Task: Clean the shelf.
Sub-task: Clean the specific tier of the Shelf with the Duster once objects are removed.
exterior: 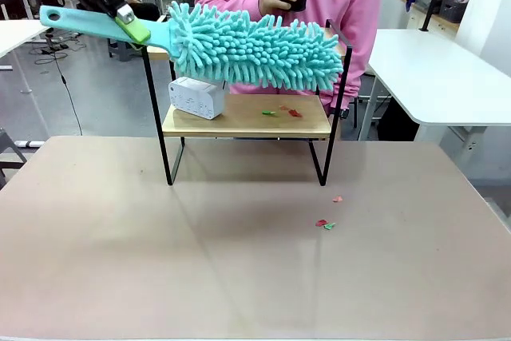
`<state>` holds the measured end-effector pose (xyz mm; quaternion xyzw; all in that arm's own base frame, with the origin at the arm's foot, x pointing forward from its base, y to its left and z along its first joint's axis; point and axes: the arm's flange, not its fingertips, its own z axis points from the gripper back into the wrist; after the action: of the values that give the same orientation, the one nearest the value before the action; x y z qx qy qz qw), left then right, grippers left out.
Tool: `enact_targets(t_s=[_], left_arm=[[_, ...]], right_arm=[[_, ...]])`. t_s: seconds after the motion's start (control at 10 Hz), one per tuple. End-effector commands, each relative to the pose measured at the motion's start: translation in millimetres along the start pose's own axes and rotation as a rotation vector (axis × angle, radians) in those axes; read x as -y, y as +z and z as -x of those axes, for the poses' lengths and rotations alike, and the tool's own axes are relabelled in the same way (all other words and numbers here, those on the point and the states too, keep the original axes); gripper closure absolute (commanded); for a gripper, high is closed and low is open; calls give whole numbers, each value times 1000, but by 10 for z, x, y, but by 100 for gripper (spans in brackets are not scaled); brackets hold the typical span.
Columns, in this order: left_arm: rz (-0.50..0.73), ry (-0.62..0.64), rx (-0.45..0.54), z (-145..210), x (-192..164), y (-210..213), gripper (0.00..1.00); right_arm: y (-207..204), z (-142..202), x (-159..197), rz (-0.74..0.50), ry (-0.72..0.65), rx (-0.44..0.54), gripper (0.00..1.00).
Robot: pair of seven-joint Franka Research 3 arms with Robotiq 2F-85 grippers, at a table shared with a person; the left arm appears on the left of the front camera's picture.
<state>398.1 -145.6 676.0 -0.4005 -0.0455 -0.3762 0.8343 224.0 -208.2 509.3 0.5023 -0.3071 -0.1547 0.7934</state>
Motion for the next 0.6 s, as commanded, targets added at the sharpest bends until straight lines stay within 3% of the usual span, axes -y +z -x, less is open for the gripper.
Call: enact_targets(t_s=[0.0, 0.2, 0.4, 0.5], left_arm=[[33, 25, 46, 6, -17, 73, 88], [112, 103, 120, 244, -77, 497, 88], [115, 203, 293, 804, -160, 1193, 88], [73, 276, 426, 1158, -247, 1482, 88]], right_arm=[[-17, -22, -19, -21, 25, 12, 0], [-17, -22, -19, -21, 25, 12, 0], [-17, -22, -19, -21, 25, 12, 0], [-17, -22, -19, -21, 25, 12, 0]])
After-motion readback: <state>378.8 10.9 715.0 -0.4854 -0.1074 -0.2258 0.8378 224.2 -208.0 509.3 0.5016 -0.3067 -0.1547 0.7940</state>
